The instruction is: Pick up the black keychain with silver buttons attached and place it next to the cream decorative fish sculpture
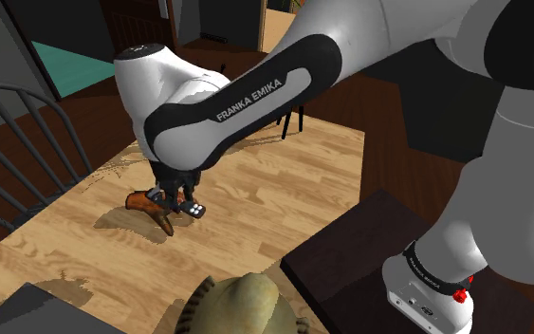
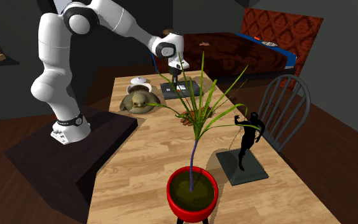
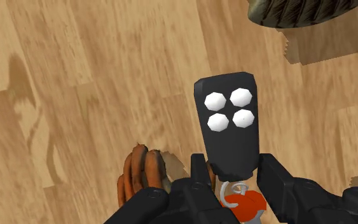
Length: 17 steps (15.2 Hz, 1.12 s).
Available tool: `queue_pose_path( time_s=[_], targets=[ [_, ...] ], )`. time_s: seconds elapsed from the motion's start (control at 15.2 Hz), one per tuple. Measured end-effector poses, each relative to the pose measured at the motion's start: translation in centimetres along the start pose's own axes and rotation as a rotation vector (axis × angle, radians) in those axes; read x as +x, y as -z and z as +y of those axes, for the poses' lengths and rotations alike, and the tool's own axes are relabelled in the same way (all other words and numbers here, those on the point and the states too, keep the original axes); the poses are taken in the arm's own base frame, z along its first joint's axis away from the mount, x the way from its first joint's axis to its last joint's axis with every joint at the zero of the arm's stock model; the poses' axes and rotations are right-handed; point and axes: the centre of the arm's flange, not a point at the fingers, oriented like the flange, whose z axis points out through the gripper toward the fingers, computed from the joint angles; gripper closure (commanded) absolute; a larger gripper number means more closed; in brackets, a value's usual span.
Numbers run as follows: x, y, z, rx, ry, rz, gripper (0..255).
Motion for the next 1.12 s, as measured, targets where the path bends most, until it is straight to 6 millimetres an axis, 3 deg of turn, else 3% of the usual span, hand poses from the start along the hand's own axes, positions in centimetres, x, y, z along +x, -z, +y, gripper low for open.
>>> queue_pose_path(
  time_s=[1.12],
  targets=[
    [0.4,-9.0,-0.1,0.000,-0.001,0.000,255]
  ],
)
